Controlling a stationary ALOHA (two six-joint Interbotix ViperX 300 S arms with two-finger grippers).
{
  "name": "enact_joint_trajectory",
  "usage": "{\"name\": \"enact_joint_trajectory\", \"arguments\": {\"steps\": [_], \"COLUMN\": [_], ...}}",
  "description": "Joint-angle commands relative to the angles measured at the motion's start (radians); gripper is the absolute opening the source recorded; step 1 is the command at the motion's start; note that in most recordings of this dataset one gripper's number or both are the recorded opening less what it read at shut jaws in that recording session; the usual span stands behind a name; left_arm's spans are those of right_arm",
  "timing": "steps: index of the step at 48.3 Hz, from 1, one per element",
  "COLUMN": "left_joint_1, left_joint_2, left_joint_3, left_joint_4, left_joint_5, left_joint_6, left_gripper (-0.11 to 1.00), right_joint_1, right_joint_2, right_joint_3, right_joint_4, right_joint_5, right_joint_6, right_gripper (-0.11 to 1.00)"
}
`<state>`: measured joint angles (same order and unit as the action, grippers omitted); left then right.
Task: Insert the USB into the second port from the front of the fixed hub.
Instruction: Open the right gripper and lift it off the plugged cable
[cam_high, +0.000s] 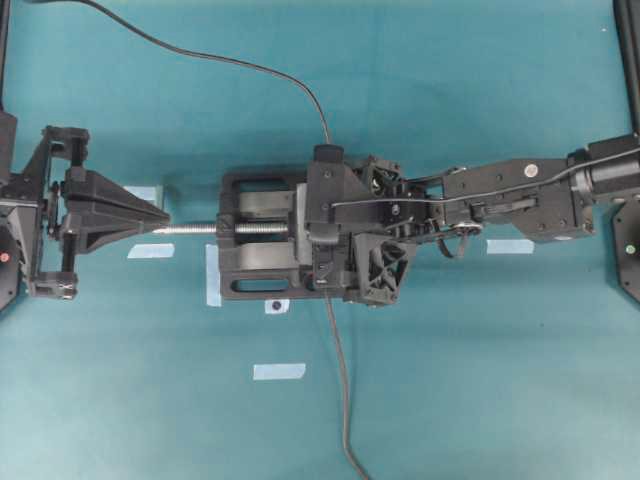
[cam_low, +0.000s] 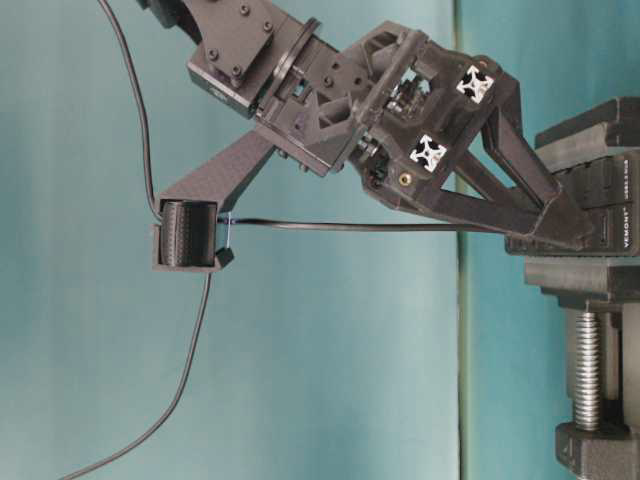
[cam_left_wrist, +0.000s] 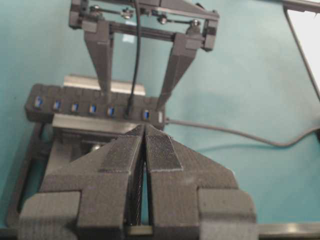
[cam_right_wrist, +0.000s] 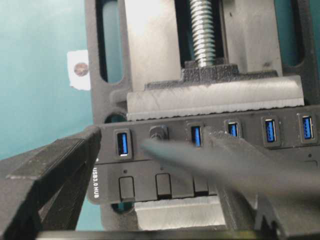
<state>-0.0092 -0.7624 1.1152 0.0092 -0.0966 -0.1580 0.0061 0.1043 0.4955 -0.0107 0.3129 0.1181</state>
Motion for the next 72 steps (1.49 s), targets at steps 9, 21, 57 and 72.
{"name": "enact_joint_trajectory", "arguments": {"steps": [9, 21, 57, 72], "left_joint_1": [-0.003, -0.003, -0.003, -0.003], "left_joint_2": [0.0, 0.0, 0.0, 0.0], "left_joint_3": [-0.025, -0.026, -0.026, -0.021], "left_joint_4": [0.0, 0.0, 0.002, 0.0], "left_joint_5": [-0.008, -0.008, -0.008, -0.009], "left_joint_6": [-0.003, -0.005, -0.006, -0.006], "left_gripper": [0.01, 0.01, 0.01, 0.01], "right_joint_1": [0.002, 0.0, -0.018, -0.017], "right_joint_2": [-0.034, -0.038, -0.097, -0.158], "right_joint_3": [-0.014, -0.012, 0.009, 0.037], "right_joint_4": [0.0, 0.0, 0.0, 0.0], "right_joint_5": [-0.006, -0.011, 0.017, 0.017], "right_joint_6": [0.005, 0.003, -0.003, 0.002], "right_gripper": [0.86, 0.86, 0.86, 0.86]}}
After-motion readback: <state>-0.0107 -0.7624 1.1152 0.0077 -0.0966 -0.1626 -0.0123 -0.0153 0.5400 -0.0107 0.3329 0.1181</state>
